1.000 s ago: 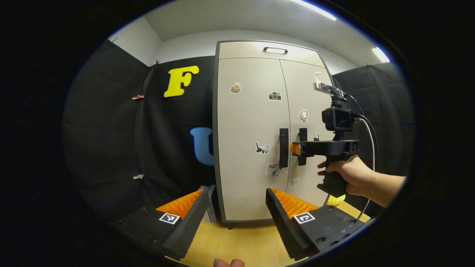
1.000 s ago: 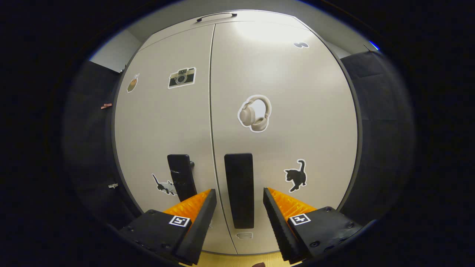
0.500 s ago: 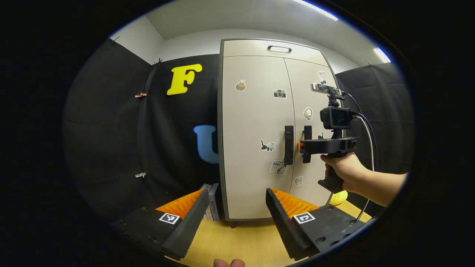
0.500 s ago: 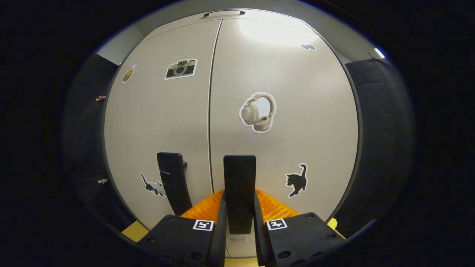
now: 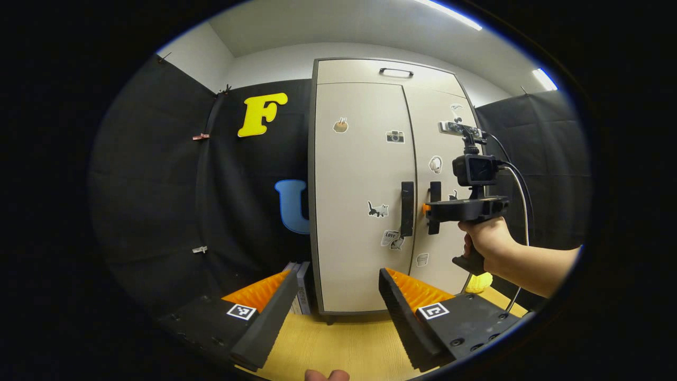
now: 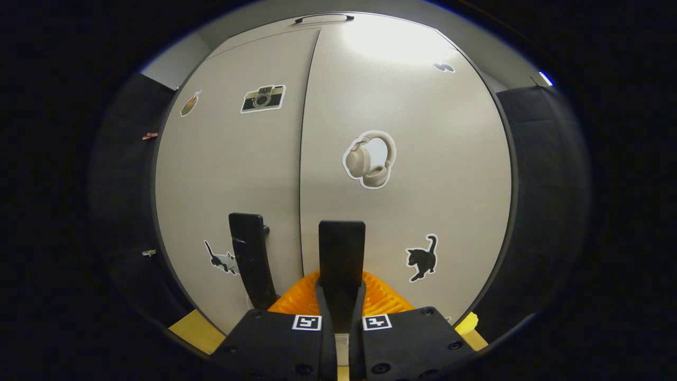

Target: Open the right door of the double-door shoe cabinet with the right hand, and open the left door with the left hand.

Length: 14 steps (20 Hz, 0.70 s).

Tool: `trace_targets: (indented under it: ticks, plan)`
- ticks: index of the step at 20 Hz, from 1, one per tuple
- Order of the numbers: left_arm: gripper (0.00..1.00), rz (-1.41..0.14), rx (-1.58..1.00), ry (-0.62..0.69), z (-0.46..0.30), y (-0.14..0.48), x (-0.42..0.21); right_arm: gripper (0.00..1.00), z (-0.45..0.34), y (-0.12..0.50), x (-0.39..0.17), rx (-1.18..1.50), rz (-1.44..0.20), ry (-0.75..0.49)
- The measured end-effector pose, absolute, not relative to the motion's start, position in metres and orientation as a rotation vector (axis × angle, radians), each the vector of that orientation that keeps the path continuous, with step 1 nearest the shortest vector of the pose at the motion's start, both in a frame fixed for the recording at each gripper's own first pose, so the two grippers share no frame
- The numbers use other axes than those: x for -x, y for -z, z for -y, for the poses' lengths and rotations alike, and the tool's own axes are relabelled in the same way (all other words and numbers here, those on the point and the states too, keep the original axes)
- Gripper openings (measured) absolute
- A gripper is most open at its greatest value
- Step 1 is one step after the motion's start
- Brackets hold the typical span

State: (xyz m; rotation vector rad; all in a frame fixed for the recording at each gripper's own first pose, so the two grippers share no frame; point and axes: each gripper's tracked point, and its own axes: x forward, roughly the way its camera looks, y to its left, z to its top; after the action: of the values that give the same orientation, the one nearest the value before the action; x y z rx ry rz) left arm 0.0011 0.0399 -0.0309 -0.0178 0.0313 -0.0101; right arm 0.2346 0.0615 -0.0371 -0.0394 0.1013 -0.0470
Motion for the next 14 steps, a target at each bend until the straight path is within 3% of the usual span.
trace_targets:
  ticks: [14]
  plan:
    - [0.95, -0.036, 0.023, -0.018, -0.037, 0.032, 0.018, 0.13, -0.051, 0.03, -0.211, -0.002, -0.082, -0.009]
